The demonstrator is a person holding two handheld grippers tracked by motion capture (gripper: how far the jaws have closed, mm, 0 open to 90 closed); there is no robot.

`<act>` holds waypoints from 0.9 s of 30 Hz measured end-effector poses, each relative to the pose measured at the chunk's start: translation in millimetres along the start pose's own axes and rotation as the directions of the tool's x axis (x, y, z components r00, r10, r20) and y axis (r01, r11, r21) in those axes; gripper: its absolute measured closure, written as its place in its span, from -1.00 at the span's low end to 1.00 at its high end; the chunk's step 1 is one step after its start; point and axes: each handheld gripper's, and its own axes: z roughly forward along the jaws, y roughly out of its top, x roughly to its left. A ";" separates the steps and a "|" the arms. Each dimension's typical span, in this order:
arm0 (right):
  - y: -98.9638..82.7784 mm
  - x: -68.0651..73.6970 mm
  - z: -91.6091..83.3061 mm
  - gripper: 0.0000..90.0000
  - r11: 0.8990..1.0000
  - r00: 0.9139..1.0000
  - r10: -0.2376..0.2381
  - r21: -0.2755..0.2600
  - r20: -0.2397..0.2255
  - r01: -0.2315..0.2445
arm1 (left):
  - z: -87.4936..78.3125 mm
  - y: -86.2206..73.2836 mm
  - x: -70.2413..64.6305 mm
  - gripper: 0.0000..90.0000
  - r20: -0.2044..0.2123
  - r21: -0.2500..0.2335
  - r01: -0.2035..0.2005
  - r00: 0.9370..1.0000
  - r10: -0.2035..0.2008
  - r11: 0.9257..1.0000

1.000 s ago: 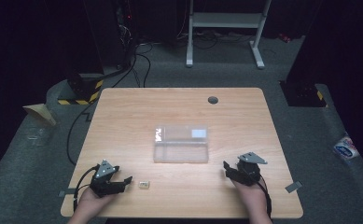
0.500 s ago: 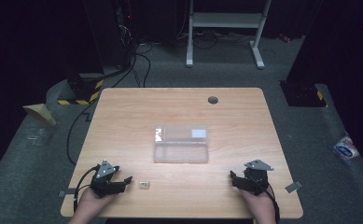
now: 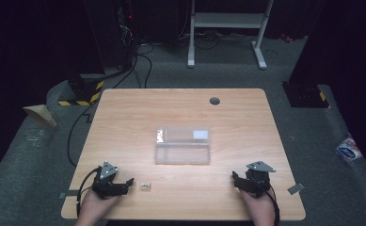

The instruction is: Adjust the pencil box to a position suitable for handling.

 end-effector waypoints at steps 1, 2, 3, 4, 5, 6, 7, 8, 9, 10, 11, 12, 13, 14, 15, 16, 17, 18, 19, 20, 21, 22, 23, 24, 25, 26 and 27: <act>0.0 0.0 0.1 -0.52 1.000 1.000 0.000 -0.002 0.001 0.000 | 0.9 1.0 0.0 -0.76 0.006 0.013 -0.006 1.000 0.006 1.000; 0.0 0.0 0.1 -0.52 1.000 1.000 0.000 -0.002 0.001 0.000 | 0.9 1.0 0.0 -0.80 0.006 0.013 -0.006 1.000 0.006 1.000; 0.0 0.1 0.1 -0.52 1.000 1.000 0.002 -0.001 0.001 -0.002 | 1.6 1.9 0.4 -0.80 0.010 0.017 -0.011 1.000 0.010 1.000; 0.0 0.1 0.1 -0.52 1.000 1.000 0.003 -0.001 0.001 -0.003 | 1.6 2.9 1.7 -0.83 0.016 0.026 -0.008 1.000 0.008 1.000; 0.0 0.0 0.1 -0.52 1.000 1.000 0.001 -0.002 0.001 -0.001 | 1.7 4.0 3.0 -0.83 0.023 0.028 0.000 1.000 -0.001 1.000; 0.0 0.0 0.1 -0.52 1.000 1.000 0.000 -0.002 0.001 0.000 | 1.1 6.5 4.6 -0.81 0.026 0.040 -0.002 1.000 0.001 0.999; 0.0 0.0 -0.1 -0.51 1.000 1.000 0.000 -0.001 0.000 0.000 | -0.3 9.6 5.2 -0.78 0.025 0.034 -0.006 1.000 0.005 0.999; -0.2 0.2 -0.4 -0.50 1.000 1.000 0.001 0.000 -0.002 -0.001 | -2.2 12.8 5.5 -0.78 0.013 0.017 -0.017 1.000 0.017 1.000; -0.4 0.1 -0.5 -0.50 1.000 1.000 -0.004 -0.001 -0.004 0.004 | -3.6 15.8 5.4 -0.78 0.002 0.003 -0.018 1.000 0.018 1.000; -0.5 0.1 -0.7 -0.50 1.000 1.000 -0.006 -0.002 -0.006 0.006 | -4.7 18.4 5.3 -0.77 -0.002 -0.008 -0.021 1.000 0.021 1.000; -0.6 0.2 -0.8 -0.50 1.000 1.000 -0.007 -0.002 -0.007 0.006 | -6.0 20.4 5.1 -0.78 -0.010 -0.019 -0.024 1.000 0.024 1.000; -0.6 0.2 -0.9 -0.50 1.000 1.000 -0.007 -0.002 -0.008 0.007 | -7.2 21.7 4.4 -0.77 -0.012 -0.026 -0.028 1.000 0.027 0.999; -0.6 0.2 -0.9 -0.50 1.000 1.000 -0.007 -0.002 -0.008 0.007 | -8.7 22.6 3.1 -0.77 -0.014 -0.032 -0.031 0.999 0.030 0.999; -0.7 0.3 -0.9 -0.49 1.000 1.000 -0.008 -0.002 -0.009 0.008 | -10.8 23.2 2.1 -0.75 -0.010 -0.040 -0.039 0.999 0.038 0.998; -0.6 0.1 -0.8 -0.49 1.000 1.000 -0.011 -0.003 -0.010 0.011 | -12.6 23.2 -0.1 -0.73 0.003 -0.055 -0.033 0.999 0.033 0.998; -0.7 0.2 -0.9 -0.49 1.000 1.000 -0.009 -0.002 -0.010 0.009 | -14.7 23.2 -1.4 -0.72 0.009 -0.061 -0.037 0.999 0.037 0.997; -0.7 0.2 -0.9 -0.49 1.000 1.000 -0.009 -0.002 -0.009 0.009 | -16.1 22.6 -3.4 -0.72 0.018 -0.070 -0.037 0.999 0.038 0.997; -0.7 0.1 -0.9 -0.49 1.000 1.000 -0.010 -0.003 -0.010 0.010 | -17.1 21.9 -5.2 -0.71 0.026 -0.069 -0.042 0.999 0.044 0.997; -0.7 0.1 -0.9 -0.49 1.000 1.000 -0.011 -0.003 -0.010 0.011 | -17.4 21.0 -7.0 -0.70 0.038 -0.067 -0.044 0.998 0.047 0.997; -0.7 0.2 -0.9 -0.49 1.000 1.000 -0.010 -0.003 -0.010 0.010 | -17.7 20.3 -8.5 -0.70 0.049 -0.061 -0.052 0.997 0.055 0.997; -0.6 0.0 -0.8 -0.49 1.000 1.000 -0.012 -0.004 -0.010 0.012 | -17.5 19.3 -9.8 -0.70 0.054 -0.059 -0.065 0.996 0.068 0.996; -0.6 0.0 -0.8 -0.49 1.000 1.000 -0.012 -0.004 -0.010 0.012 | -17.1 17.8 -11.1 -0.70 0.064 -0.053 -0.069 0.995 0.072 0.996; -0.7 0.1 -0.8 -0.49 1.000 1.000 -0.012 -0.003 -0.010 0.012 | -16.8 16.5 -10.4 -0.70 0.069 -0.046 -0.079 0.994 0.082 0.996; -0.6 0.1 -0.8 -0.49 1.000 1.000 -0.012 -0.004 -0.010 0.012 | -16.5 14.8 -10.1 -0.70 0.082 -0.047 -0.067 0.994 0.071 0.997; -0.7 0.1 -0.8 -0.49 1.000 1.000 -0.012 -0.003 -0.010 0.012 | -16.6 13.3 -9.5 -0.70 0.096 -0.049 -0.061 0.993 0.066 0.997; -0.7 0.3 -1.0 -0.49 1.000 1.000 -0.009 -0.003 -0.010 0.009 | -16.5 12.3 -9.7 -0.69 0.103 -0.050 -0.061 0.993 0.065 0.997; -0.8 0.5 -1.0 -0.49 1.000 1.000 -0.008 -0.003 -0.009 0.008 | -16.3 11.7 -10.9 -0.69 0.106 -0.050 -0.066 0.992 0.071 0.997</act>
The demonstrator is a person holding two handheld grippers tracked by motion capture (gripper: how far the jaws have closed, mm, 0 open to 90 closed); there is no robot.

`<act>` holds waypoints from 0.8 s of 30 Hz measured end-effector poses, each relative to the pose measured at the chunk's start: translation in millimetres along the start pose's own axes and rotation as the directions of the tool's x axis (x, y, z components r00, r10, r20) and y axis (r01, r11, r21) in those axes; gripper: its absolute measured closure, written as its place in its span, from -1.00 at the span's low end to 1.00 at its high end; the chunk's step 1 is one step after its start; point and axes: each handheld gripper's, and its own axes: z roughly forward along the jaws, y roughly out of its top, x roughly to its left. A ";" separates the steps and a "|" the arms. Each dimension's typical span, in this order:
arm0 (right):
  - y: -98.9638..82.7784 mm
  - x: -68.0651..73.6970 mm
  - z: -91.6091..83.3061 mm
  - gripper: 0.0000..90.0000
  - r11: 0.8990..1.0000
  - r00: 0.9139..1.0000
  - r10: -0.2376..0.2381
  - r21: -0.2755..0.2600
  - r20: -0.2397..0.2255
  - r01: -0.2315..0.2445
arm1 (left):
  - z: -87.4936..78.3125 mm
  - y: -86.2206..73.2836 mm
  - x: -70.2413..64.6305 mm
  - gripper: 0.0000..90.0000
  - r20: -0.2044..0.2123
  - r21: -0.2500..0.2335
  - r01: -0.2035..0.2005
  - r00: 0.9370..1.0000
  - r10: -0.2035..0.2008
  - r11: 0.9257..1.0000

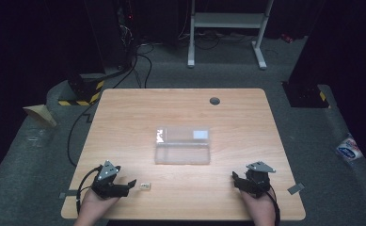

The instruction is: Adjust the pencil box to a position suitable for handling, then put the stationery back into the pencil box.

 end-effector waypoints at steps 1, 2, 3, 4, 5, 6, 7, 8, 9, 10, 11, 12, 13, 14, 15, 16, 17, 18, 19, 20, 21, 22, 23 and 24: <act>0.0 0.0 0.0 -0.49 1.000 1.000 0.000 0.000 0.001 0.000 | 0.4 0.1 -1.4 -0.69 0.006 0.001 -0.006 1.000 0.006 1.000; 0.0 0.0 0.0 -0.49 1.000 1.000 0.000 0.000 0.001 0.000 | 1.3 0.3 -3.5 -0.69 0.014 0.000 -0.008 1.000 0.008 1.000; 0.0 0.0 0.0 -0.49 1.000 1.000 0.000 0.000 0.000 0.000 | 2.2 0.9 -6.1 -0.69 0.021 0.003 -0.014 1.000 0.013 1.000; 0.0 0.0 0.0 -0.49 1.000 1.000 0.000 0.000 0.000 0.000 | 3.4 1.6 -8.8 -0.69 0.027 0.002 -0.019 0.999 0.019 1.000; 0.0 0.0 0.0 -0.49 1.000 1.000 0.000 0.000 0.000 0.000 | 4.3 2.2 -11.7 -0.69 0.040 0.003 -0.022 0.999 0.022 1.000; 0.0 0.0 0.0 -0.49 1.000 1.000 0.001 0.000 0.000 -0.001 | 6.3 3.4 -17.4 -0.69 0.063 -0.003 -0.023 0.998 0.023 1.000; 0.0 0.0 0.0 -0.49 1.000 1.000 0.001 0.000 0.000 -0.001 | 6.3 3.4 -17.4 -0.69 0.063 -0.003 -0.023 0.998 0.023 1.000; 0.0 0.0 0.0 -0.49 1.000 1.000 0.001 0.000 0.000 -0.001 | 7.0 4.1 -19.6 -0.69 0.071 -0.003 -0.034 0.997 0.034 0.999; 0.0 -0.1 0.0 -0.49 1.000 1.000 0.001 0.000 0.000 -0.001 | 7.7 4.6 -21.8 -0.69 0.075 -0.006 -0.039 0.996 0.039 0.999; 0.0 -0.1 0.0 -0.49 1.000 1.000 0.001 0.000 0.000 -0.001 | 8.0 5.3 -22.4 -0.68 0.085 -0.008 -0.046 0.995 0.047 0.999; 0.0 0.0 0.0 -0.49 1.000 1.000 0.001 0.000 0.000 -0.001 | 8.6 5.4 -23.9 -0.67 0.094 -0.020 -0.028 0.995 0.030 0.999; 0.0 -0.1 0.0 -0.49 1.000 1.000 0.001 0.000 0.000 -0.001 | 8.5 6.0 -23.9 -0.66 0.100 -0.024 -0.029 0.995 0.031 0.999; 0.0 -0.1 0.0 -0.49 1.000 1.000 0.001 0.000 0.000 -0.001 | 8.7 6.5 -25.1 -0.66 0.103 -0.028 -0.025 0.994 0.027 0.999; 0.0 -0.1 0.0 -0.49 1.000 1.000 0.001 0.000 0.000 -0.001 | 8.9 7.0 -26.2 -0.66 0.106 -0.030 -0.029 0.994 0.032 0.999; 0.1 -0.3 0.2 -0.49 1.000 1.000 -0.004 -0.001 0.000 0.004 | 9.4 7.1 -27.8 -0.66 0.108 -0.033 -0.034 0.993 0.037 0.999; 0.2 -0.1 0.3 -0.49 1.000 1.000 0.000 0.000 0.000 0.000 | 9.8 7.3 -28.8 -0.66 0.107 -0.028 -0.049 0.993 0.052 0.998; 0.4 0.1 0.5 -0.49 1.000 1.000 0.001 0.000 0.000 -0.001 | 10.6 7.0 -30.4 -0.66 0.110 -0.022 -0.053 0.992 0.055 0.998; 0.5 0.4 0.5 -0.49 1.000 1.000 0.006 0.002 0.000 -0.006 | 11.4 6.7 -31.4 -0.66 0.110 -0.018 -0.058 0.992 0.060 0.998; 0.5 0.3 0.7 -0.49 1.000 1.000 0.004 0.001 0.001 -0.004 | 11.7 6.9 -31.0 -0.65 0.108 -0.013 -0.069 0.992 0.070 0.998; 0.5 0.3 0.7 -0.49 1.000 1.000 0.004 0.001 0.000 -0.004 | 12.2 6.8 -30.7 -0.62 0.114 -0.010 -0.060 0.992 0.061 0.998; 0.5 0.3 0.7 -0.49 1.000 1.000 0.004 0.001 0.001 -0.004 | 12.7 6.5 -29.5 -0.58 0.121 -0.010 -0.060 0.991 0.061 0.998; 0.5 0.2 0.7 -0.49 1.000 1.000 0.003 0.000 0.000 -0.003 | 13.3 5.4 -28.9 -0.54 0.128 -0.012 -0.047 0.991 0.048 0.999; 0.6 0.3 0.5 -0.49 1.000 1.000 0.005 0.002 0.000 -0.005 | 13.9 4.3 -28.2 -0.50 0.135 -0.011 -0.035 0.990 0.036 0.999; 0.5 0.1 0.6 -0.49 1.000 1.000 0.001 0.001 0.000 -0.001 | 14.3 3.1 -27.3 -0.47 0.138 -0.005 -0.028 0.990 0.028 1.000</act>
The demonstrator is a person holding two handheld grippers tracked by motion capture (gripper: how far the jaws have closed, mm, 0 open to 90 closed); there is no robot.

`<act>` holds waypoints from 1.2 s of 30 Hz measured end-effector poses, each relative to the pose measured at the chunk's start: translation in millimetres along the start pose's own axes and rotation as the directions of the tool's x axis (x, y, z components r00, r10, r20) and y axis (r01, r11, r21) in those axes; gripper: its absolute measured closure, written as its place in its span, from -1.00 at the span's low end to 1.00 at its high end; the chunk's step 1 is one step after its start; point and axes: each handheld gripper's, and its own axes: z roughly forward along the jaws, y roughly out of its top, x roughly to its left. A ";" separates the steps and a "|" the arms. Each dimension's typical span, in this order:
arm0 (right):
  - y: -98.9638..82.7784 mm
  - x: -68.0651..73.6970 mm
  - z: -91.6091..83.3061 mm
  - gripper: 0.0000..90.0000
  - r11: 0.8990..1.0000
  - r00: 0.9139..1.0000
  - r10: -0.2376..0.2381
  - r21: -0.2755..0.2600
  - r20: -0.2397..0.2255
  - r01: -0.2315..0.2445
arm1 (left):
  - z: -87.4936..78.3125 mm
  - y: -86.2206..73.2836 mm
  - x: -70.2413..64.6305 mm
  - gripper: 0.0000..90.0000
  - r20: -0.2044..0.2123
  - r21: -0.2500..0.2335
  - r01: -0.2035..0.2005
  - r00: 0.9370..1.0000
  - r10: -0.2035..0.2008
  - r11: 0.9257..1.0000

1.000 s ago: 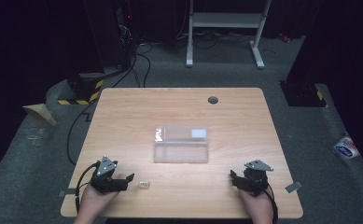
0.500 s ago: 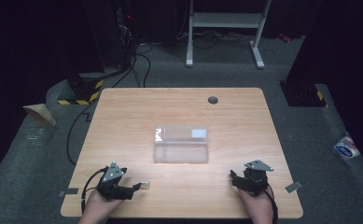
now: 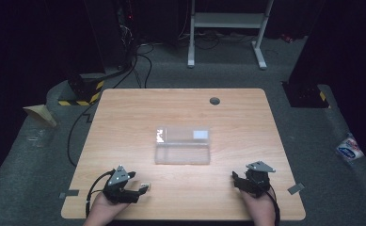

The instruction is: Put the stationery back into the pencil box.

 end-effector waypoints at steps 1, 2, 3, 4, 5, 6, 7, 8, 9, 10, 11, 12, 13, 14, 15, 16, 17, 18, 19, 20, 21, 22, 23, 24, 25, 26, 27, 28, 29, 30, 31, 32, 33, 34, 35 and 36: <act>-0.2 0.0 -0.1 -0.49 1.000 1.000 -0.001 -0.001 0.000 0.001 | 0.5 -1.5 0.2 -0.43 0.000 -0.001 0.009 1.000 -0.009 1.000; -0.3 -0.1 -0.3 -0.49 1.000 1.000 -0.002 -0.001 0.000 0.002 | 0.3 -3.0 1.3 -0.38 -0.001 0.009 -0.002 1.000 0.002 1.000; -0.5 -0.1 -0.5 -0.49 1.000 1.000 -0.002 -0.001 -0.001 0.002 | 0.3 -4.8 2.0 -0.34 0.001 0.014 -0.001 1.000 0.001 1.000; -0.5 -0.1 -0.5 -0.49 1.000 1.000 -0.003 -0.001 -0.001 0.003 | 0.3 -6.6 3.3 -0.33 0.003 0.016 0.003 1.000 -0.003 1.000; -0.5 -0.1 -0.5 -0.49 1.000 1.000 -0.003 -0.001 -0.001 0.003 | 0.6 -8.4 4.7 -0.31 0.009 0.008 0.016 1.000 -0.016 1.000; -0.5 -0.1 -0.5 -0.49 1.000 1.000 -0.003 -0.001 -0.001 0.003 | 0.3 -9.7 6.6 -0.30 0.014 0.007 0.016 1.000 -0.016 1.000; -0.5 -0.1 -0.5 -0.49 1.000 1.000 -0.003 -0.001 -0.001 0.003 | -0.1 -10.2 7.1 -0.29 0.021 0.007 0.020 1.000 -0.020 1.000; -0.5 0.0 -0.5 -0.49 1.000 1.000 -0.003 -0.001 0.000 0.003 | 0.0 -10.2 6.0 -0.27 0.021 0.001 0.015 1.000 -0.015 1.000; -0.7 0.5 -0.8 -0.49 1.000 1.000 0.004 0.001 0.001 -0.004 | 0.2 -9.9 4.9 -0.24 0.020 0.005 -0.003 1.000 0.003 1.000; -0.8 0.6 -0.9 -0.49 1.000 1.000 0.003 0.001 0.002 -0.003 | 1.4 -9.1 3.3 -0.21 0.011 0.009 -0.018 1.000 0.018 1.000; -0.8 0.5 -0.9 -0.49 1.000 1.000 0.003 0.001 0.002 -0.003 | 3.4 -8.3 0.8 -0.18 0.004 0.013 -0.019 1.000 0.019 1.000; -0.8 0.5 -0.9 -0.49 1.000 1.000 0.003 0.001 0.002 -0.003 | 5.0 -6.9 -0.6 -0.15 -0.002 0.021 -0.034 0.999 0.034 0.999; -0.8 0.5 -0.9 -0.49 1.000 1.000 0.003 0.001 0.002 -0.003 | 6.5 -5.4 -2.3 -0.12 -0.004 0.026 -0.045 0.999 0.045 0.999; -0.8 0.5 -0.8 -0.49 1.000 1.000 0.003 0.000 0.002 -0.003 | 8.0 -4.0 -3.9 -0.10 -0.006 0.025 -0.053 0.999 0.054 0.998; -0.8 0.6 -0.9 -0.49 1.000 1.000 0.004 0.001 0.001 -0.004 | 9.7 -2.9 -6.1 -0.07 -0.013 0.024 -0.053 0.998 0.053 0.998; -0.8 0.5 -0.8 -0.49 1.000 1.000 0.003 0.001 0.002 -0.003 | 10.9 -1.6 -7.2 -0.03 -0.019 0.031 -0.068 0.997 0.069 0.997; -0.8 0.5 -0.8 -0.49 1.000 1.000 0.003 0.000 0.002 -0.003 | 11.9 -0.7 -8.3 0.00 -0.024 0.036 -0.080 0.996 0.081 0.996; -0.8 0.5 -0.9 -0.49 1.000 1.000 0.003 0.001 0.002 -0.003 | 12.8 -0.2 -9.2 0.02 -0.023 0.039 -0.084 0.996 0.085 0.996; -0.8 0.5 -0.9 -0.49 1.000 1.000 0.003 0.000 0.002 -0.003 | 13.3 0.1 -9.7 0.05 -0.026 0.042 -0.087 0.996 0.089 0.995; -0.8 0.5 -0.9 -0.49 1.000 1.000 0.003 0.001 0.002 -0.003 | 13.8 0.1 -10.8 0.11 -0.023 0.040 -0.082 0.996 0.083 0.996; -0.8 0.5 -0.9 -0.49 1.000 1.000 0.003 0.001 0.002 -0.003 | 13.9 0.2 -11.3 0.11 -0.028 0.040 -0.085 0.996 0.086 0.996; -0.8 0.5 -1.0 -0.49 1.000 1.000 0.003 0.001 0.001 -0.003 | 13.8 0.1 -11.7 0.13 -0.029 0.040 -0.085 0.996 0.086 0.996; -0.9 0.5 -1.0 -0.49 1.000 1.000 0.003 0.001 0.001 -0.003 | 13.9 -0.1 -11.9 0.16 -0.031 0.036 -0.086 0.996 0.087 0.996; -0.9 0.5 -1.0 -0.49 1.000 1.000 0.003 0.001 0.001 -0.003 | 13.8 -0.2 -12.0 0.19 -0.032 0.037 -0.089 0.995 0.090 0.995; -0.9 0.5 -1.0 -0.49 1.000 1.000 0.003 0.001 0.001 -0.003 | 13.8 -0.5 -12.7 0.20 -0.035 0.038 -0.088 0.995 0.090 0.995; -0.9 0.5 -1.0 -0.49 1.000 1.000 0.003 0.001 0.001 -0.003 | 14.0 -0.7 -13.2 0.22 -0.041 0.034 -0.095 0.995 0.096 0.995; -0.9 0.5 -1.0 -0.48 1.000 1.000 0.003 0.001 0.001 -0.003 | 14.1 -0.9 -13.6 0.21 -0.047 0.031 -0.107 0.993 0.108 0.994; -0.9 0.5 -1.0 -0.49 1.000 1.000 0.003 0.001 0.001 -0.003 | 14.3 -1.1 -14.1 0.22 -0.046 0.028 -0.107 0.993 0.109 0.994; -0.9 0.5 -1.0 -0.49 1.000 1.000 0.003 0.001 0.001 -0.003 | 14.4 -1.4 -14.3 0.23 -0.043 0.025 -0.104 0.993 0.105 0.994; -0.9 0.5 -1.1 -0.49 1.000 1.000 0.003 0.001 0.001 -0.003 | 14.4 -1.6 -14.4 0.26 -0.041 0.023 -0.106 0.993 0.106 0.994; -0.9 0.5 -1.0 -0.49 1.000 1.000 0.003 0.001 0.001 -0.003 | 14.2 -1.8 -14.5 0.29 -0.042 0.022 -0.109 0.993 0.109 0.994; -0.9 0.5 -1.0 -0.49 1.000 1.000 0.003 0.001 0.001 -0.003 | 14.0 -1.9 -14.2 0.31 -0.045 0.021 -0.113 0.992 0.114 0.993; -0.9 0.5 -1.0 -0.49 1.000 1.000 0.003 0.001 0.001 -0.003 | 14.0 -2.3 -14.5 0.33 -0.039 0.020 -0.101 0.994 0.102 0.995; -0.9 0.5 -1.0 -0.49 1.000 1.000 0.003 0.001 0.001 -0.003 | 13.9 -2.6 -14.0 0.35 -0.039 0.019 -0.096 0.995 0.096 0.995; -0.9 0.5 -1.0 -0.49 1.000 1.000 0.003 0.001 0.001 -0.003 | 14.2 -3.3 -13.7 0.36 -0.042 0.010 -0.093 0.995 0.093 0.996; -0.9 0.5 -1.1 -0.49 1.000 1.000 0.003 0.001 0.001 -0.003 | 14.3 -3.8 -13.4 0.37 -0.044 0.004 -0.091 0.995 0.092 0.996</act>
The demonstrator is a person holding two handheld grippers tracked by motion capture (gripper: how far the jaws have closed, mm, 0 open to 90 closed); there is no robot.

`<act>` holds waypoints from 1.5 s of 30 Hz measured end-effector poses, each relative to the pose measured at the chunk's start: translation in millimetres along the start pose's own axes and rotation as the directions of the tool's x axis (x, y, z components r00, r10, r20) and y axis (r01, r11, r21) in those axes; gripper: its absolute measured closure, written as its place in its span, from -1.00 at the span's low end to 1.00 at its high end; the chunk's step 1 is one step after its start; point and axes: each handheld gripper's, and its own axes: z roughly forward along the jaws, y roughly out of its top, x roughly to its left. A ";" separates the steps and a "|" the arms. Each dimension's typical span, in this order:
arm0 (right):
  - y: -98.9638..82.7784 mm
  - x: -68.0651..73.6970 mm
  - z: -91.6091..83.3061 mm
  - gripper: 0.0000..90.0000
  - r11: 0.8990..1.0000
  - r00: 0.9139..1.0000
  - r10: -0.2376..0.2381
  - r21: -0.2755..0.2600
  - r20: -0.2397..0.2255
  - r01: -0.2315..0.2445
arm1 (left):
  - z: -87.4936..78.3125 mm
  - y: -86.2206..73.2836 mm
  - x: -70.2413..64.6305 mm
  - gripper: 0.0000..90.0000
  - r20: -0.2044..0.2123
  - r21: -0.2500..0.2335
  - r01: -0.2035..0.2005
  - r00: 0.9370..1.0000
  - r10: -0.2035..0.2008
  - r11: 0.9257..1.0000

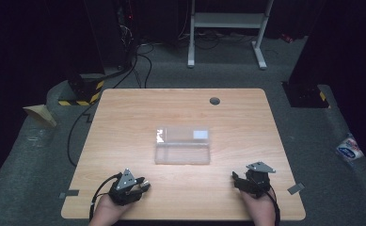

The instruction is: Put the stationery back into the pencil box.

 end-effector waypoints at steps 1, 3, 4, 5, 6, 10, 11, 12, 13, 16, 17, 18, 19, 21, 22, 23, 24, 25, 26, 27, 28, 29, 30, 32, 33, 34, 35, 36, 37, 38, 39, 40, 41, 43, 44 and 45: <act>0.0 0.0 0.0 -0.48 1.000 1.000 0.000 0.000 0.000 0.000 | 0.1 0.0 -0.2 0.38 0.001 0.000 0.002 1.000 -0.002 1.000; 0.0 0.0 0.0 -0.48 1.000 1.000 0.000 0.000 0.000 0.000 | 0.1 0.1 -0.2 0.40 0.002 0.001 -0.001 1.000 0.001 1.000; 0.0 0.0 0.0 -0.48 1.000 1.000 -0.001 0.000 0.000 0.001 | 0.2 0.1 -0.3 0.42 0.003 -0.001 0.001 1.000 -0.001 1.000; 0.0 0.0 0.0 -0.48 1.000 1.000 -0.001 0.000 0.000 0.001 | 0.2 0.1 0.0 0.45 0.002 0.000 -0.001 1.000 0.001 1.000; 0.0 0.1 -0.1 -0.48 1.000 1.000 -0.001 0.001 0.001 0.001 | 0.1 0.2 0.3 0.47 0.002 0.001 -0.003 1.000 0.003 1.000; 0.0 0.1 -0.1 -0.48 1.000 1.000 -0.001 0.002 0.001 0.001 | 0.3 0.2 0.3 0.49 0.004 -0.001 -0.001 1.000 0.001 1.000; 0.0 0.1 -0.1 -0.48 1.000 1.000 -0.001 0.002 0.001 0.001 | 0.3 0.2 0.4 0.49 0.005 -0.001 -0.002 1.000 0.002 1.000; 0.0 0.1 -0.1 -0.48 1.000 1.000 -0.001 0.002 0.001 0.001 | 0.3 0.2 0.5 0.49 0.006 -0.001 -0.001 1.000 0.001 1.000; 0.0 0.1 -0.1 -0.48 1.000 1.000 -0.001 0.002 0.001 0.001 | 0.3 0.1 0.3 0.49 0.006 -0.001 0.003 1.000 -0.003 1.000; 0.0 0.1 -0.1 -0.48 1.000 1.000 -0.001 0.002 0.001 0.001 | 0.4 0.1 0.3 0.50 0.006 -0.001 -0.001 1.000 0.001 1.000; 0.0 0.3 -0.1 -0.48 1.000 1.000 0.000 0.002 0.001 0.000 | 0.5 0.1 0.2 0.50 0.006 -0.001 0.001 1.000 -0.001 1.000; 0.0 0.3 -0.1 -0.48 1.000 1.000 0.000 0.002 0.002 0.000 | 0.6 0.2 0.2 0.50 0.005 -0.001 0.002 1.000 -0.002 1.000; 0.0 0.3 -0.1 -0.48 1.000 1.000 0.000 0.002 0.001 0.000 | 0.6 0.3 0.3 0.50 0.004 -0.001 0.002 1.000 -0.002 1.000; 0.0 0.2 -0.1 -0.48 1.000 1.000 -0.001 0.001 0.002 0.001 | 0.6 0.3 0.3 0.50 0.001 -0.001 0.006 1.000 -0.006 1.000; 0.0 0.1 -0.1 -0.48 1.000 1.000 -0.002 0.001 0.001 0.002 | 0.6 0.3 0.5 0.50 -0.001 -0.001 0.006 1.000 -0.006 1.000; 0.0 0.2 -0.1 -0.48 1.000 1.000 -0.001 0.002 0.001 0.001 | 0.6 0.4 1.0 0.50 -0.004 -0.002 0.004 1.000 -0.004 1.000; 0.0 0.3 -0.1 -0.48 1.000 1.000 0.000 0.002 0.001 0.000 | 0.5 0.3 1.3 0.50 -0.009 -0.003 0.004 1.000 -0.004 1.000; 0.0 0.3 -0.1 -0.48 1.000 1.000 0.000 0.002 0.001 0.000 | 0.4 0.2 1.4 0.50 -0.008 -0.003 0.008 1.000 -0.008 1.000; 0.0 0.3 -0.1 -0.48 1.000 1.000 0.000 0.002 0.001 0.000 | 0.3 0.1 1.5 0.50 -0.009 -0.002 0.013 1.000 -0.013 1.000; 0.0 0.1 -0.1 -0.48 1.000 1.000 -0.002 0.001 0.001 0.002 | 0.0 0.1 1.8 0.50 -0.011 -0.001 0.015 1.000 -0.015 1.000; 0.0 0.2 -0.1 -0.48 1.000 1.000 -0.001 0.002 0.001 0.001 | 0.1 -0.1 1.5 0.50 -0.011 -0.003 0.025 1.000 -0.025 1.000; 0.0 0.1 0.0 -0.48 1.000 1.000 -0.001 -0.001 0.001 0.001 | 0.0 -0.1 2.0 0.50 -0.016 -0.004 0.021 1.000 -0.021 1.000; 0.0 0.1 0.0 -0.48 1.000 1.000 -0.001 0.000 0.001 0.001 | -0.5 -0.2 2.2 0.50 -0.019 -0.003 0.024 1.000 -0.024 1.000; 0.0 0.1 0.0 -0.48 1.000 1.000 -0.001 0.000 0.001 0.001 | -2.7 -0.2 2.7 0.50 -0.030 -0.016 0.033 0.999 -0.033 0.999; 0.0 0.1 0.0 -0.48 1.000 1.000 -0.001 -0.001 0.001 0.001 | -3.5 -0.4 2.8 0.50 -0.032 -0.024 0.039 0.999 -0.040 0.999; 0.0 0.1 0.0 -0.48 1.000 1.000 -0.001 0.000 0.000 0.001 | -4.3 -0.3 3.4 0.50 -0.035 -0.030 0.042 0.998 -0.043 0.999; 0.0 0.1 0.0 -0.48 1.000 1.000 -0.001 0.000 0.000 0.001 | -4.7 -0.5 3.6 0.50 -0.037 -0.036 0.049 0.998 -0.050 0.998; 0.0 0.1 0.0 -0.48 1.000 1.000 -0.001 -0.001 0.000 0.001 | -5.8 -0.3 4.6 0.50 -0.042 -0.035 0.039 0.998 -0.041 0.999; 0.0 0.1 0.0 -0.48 1.000 1.000 -0.001 -0.001 0.000 0.001 | -6.4 -0.2 4.3 0.50 -0.045 -0.039 0.039 0.998 -0.040 0.998; 0.0 0.1 0.0 -0.48 1.000 1.000 -0.001 -0.001 0.000 0.001 | -7.2 -0.2 4.4 0.50 -0.050 -0.044 0.038 0.998 -0.040 0.998; 0.0 0.1 0.0 -0.48 1.000 1.000 -0.001 0.000 0.000 0.001 | -8.2 -0.2 4.5 0.50 -0.050 -0.049 0.045 0.998 -0.048 0.998; 0.0 0.1 0.0 -0.48 1.000 1.000 -0.001 -0.001 0.000 0.001 | -9.1 0.0 4.9 0.50 -0.058 -0.058 0.043 0.997 -0.046 0.997; 0.0 0.1 0.0 -0.48 1.000 1.000 -0.001 0.000 0.000 0.001 | -10.1 0.0 4.7 0.50 -0.056 -0.064 0.049 0.997 -0.053 0.997; 0.0 0.1 0.0 -0.48 1.000 1.000 -0.001 -0.001 0.000 0.001 | -11.9 0.5 4.6 0.50 -0.062 -0.076 0.053 0.996 -0.058 0.996; 0.0 0.1 0.0 -0.48 1.000 1.000 -0.001 -0.001 0.000 0.001 | -12.7 1.0 4.8 0.50 -0.064 -0.079 0.049 0.997 -0.054 0.996; 0.0 0.1 0.0 -0.48 1.000 1.000 -0.001 -0.001 0.000 0.001 | -13.1 1.5 3.9 0.50 -0.062 -0.087 0.057 0.996 -0.063 0.995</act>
